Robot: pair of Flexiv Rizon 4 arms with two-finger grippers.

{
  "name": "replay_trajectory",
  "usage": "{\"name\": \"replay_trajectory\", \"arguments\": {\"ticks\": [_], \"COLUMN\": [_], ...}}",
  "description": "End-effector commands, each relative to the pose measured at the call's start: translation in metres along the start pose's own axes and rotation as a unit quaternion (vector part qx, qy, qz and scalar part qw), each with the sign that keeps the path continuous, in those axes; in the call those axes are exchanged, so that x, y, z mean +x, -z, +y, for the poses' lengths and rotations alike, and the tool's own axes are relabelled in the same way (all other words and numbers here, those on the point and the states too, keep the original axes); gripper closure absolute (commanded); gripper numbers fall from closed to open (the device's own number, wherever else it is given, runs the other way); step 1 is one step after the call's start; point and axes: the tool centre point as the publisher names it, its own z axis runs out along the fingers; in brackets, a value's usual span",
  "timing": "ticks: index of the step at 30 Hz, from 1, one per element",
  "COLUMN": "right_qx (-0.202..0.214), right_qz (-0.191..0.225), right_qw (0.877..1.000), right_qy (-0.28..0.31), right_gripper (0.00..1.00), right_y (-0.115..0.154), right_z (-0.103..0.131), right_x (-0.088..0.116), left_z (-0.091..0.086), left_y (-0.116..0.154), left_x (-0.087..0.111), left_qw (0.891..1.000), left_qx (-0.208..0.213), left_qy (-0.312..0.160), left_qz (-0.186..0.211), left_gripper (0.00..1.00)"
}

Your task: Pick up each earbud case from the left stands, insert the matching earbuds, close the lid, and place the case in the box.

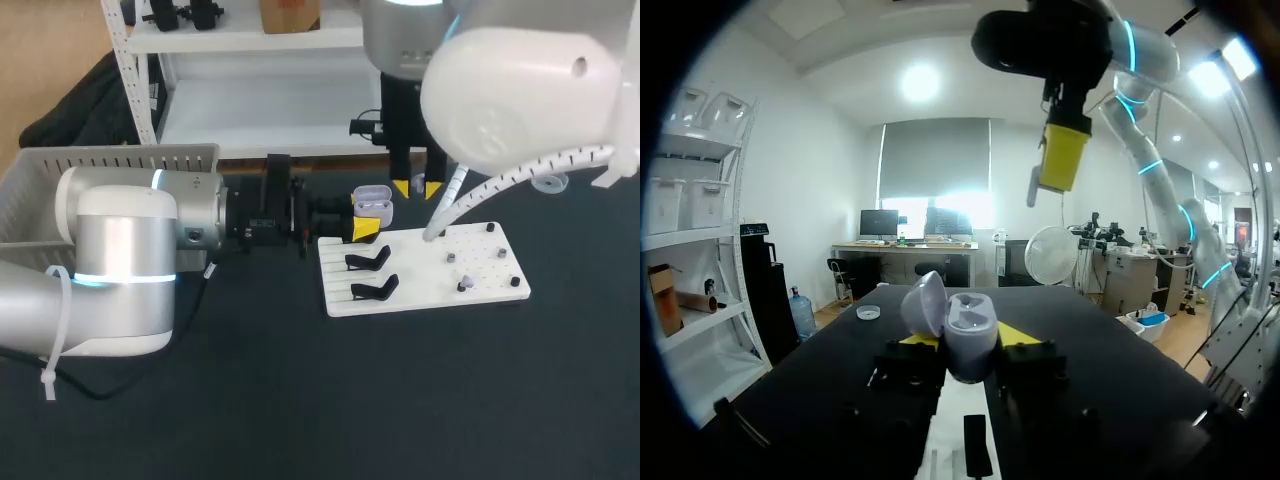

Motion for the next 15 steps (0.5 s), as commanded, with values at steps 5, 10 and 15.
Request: {"name": "replay_trajectory", "arguments": {"ticks": [5, 10, 15], "right_qx": [-0.011, -0.015, -0.011], "right_qz": [0.007, 0.012, 0.018], "right_qw": [0.999, 0.995, 0.991], "right_qy": [0.038, 0.096, 0.136], "right_gripper": [1.0, 1.0, 1.0], "right_y": [-0.005, -0.015, -0.026], "right_z": [0.015, 0.035, 0.044], "right_x": [0.001, 0.0, -0.002], "left_z": [-0.001, -0.001, -0.001], "left_y": [0.0, 0.0, 0.0], "left_x": [0.0, 0.0, 0.0], "left_qw": [1.0, 1.0, 1.0], "left_qx": [-0.002, -0.002, -0.002], "left_qy": [-0.001, -0.001, -0.001], "left_qz": [-0.001, -0.001, -0.001], "left_gripper": [1.0, 1.0, 1.0]}}
